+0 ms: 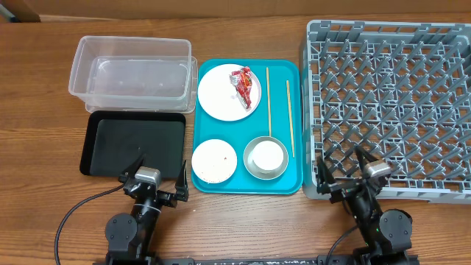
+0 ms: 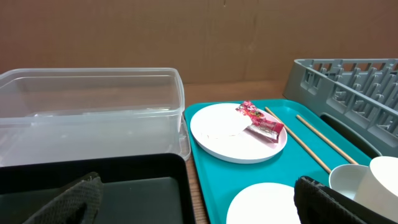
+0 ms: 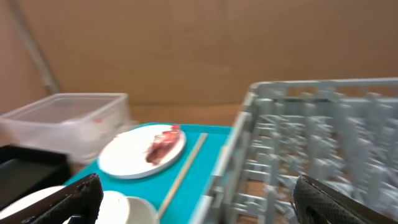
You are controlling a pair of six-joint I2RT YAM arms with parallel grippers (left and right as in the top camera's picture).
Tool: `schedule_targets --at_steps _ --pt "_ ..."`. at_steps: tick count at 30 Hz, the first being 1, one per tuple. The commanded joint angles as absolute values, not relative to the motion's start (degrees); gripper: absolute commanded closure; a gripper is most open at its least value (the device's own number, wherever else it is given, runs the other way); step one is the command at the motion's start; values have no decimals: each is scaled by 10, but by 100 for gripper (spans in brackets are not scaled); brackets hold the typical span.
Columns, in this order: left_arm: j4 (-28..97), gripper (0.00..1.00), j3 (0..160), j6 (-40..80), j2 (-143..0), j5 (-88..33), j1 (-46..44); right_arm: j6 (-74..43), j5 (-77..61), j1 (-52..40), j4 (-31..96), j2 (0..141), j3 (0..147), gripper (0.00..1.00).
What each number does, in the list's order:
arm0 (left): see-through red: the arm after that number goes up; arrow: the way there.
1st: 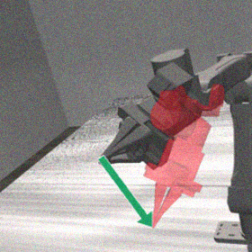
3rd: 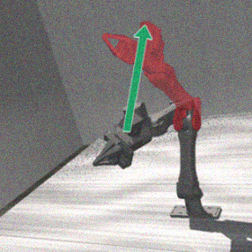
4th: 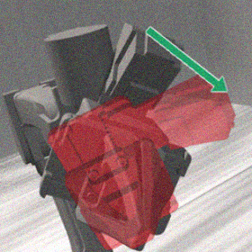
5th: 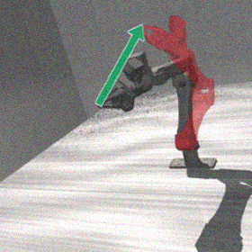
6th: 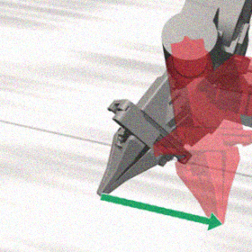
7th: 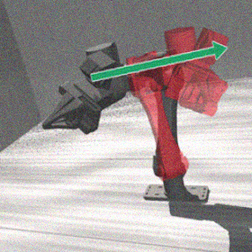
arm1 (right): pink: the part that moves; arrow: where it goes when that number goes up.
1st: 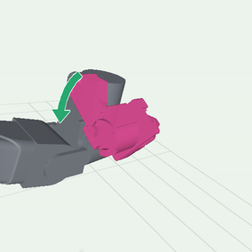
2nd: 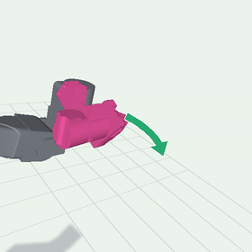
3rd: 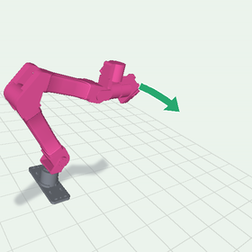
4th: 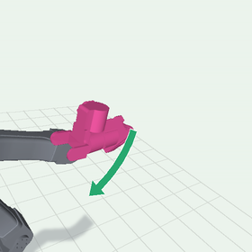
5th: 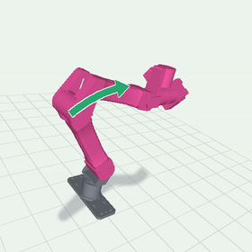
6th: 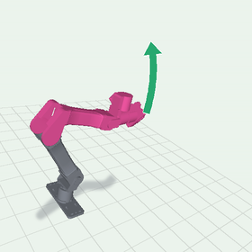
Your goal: Sort waste into correct bins and load items into the dishwasher
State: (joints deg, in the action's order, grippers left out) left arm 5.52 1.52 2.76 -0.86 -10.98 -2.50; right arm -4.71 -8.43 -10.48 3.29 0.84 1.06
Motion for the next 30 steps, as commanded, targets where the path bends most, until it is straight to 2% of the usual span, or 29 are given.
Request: schedule_targets --at_steps 1,6,11,14,22,30 --pt "52 0 12 13 -3 -113 -23 -47 -148 -104 29 2 4 0" --pt "26 0 12 26 -3 -108 -23 -51 -232 -104 4 2 5 0" --pt "-82 0 27 43 -3 -222 -23 -139 -245 -104 17 2 41 0" --pt "-106 0 61 43 -3 -243 -23 -148 -244 -104 72 3 100 0" --pt "99 0 245 44 -71 -278 -23 -120 -203 -104 291 108 319 0" --pt "312 0 480 64 -301 -344 -23 -80 -200 -104 509 335 580 0"
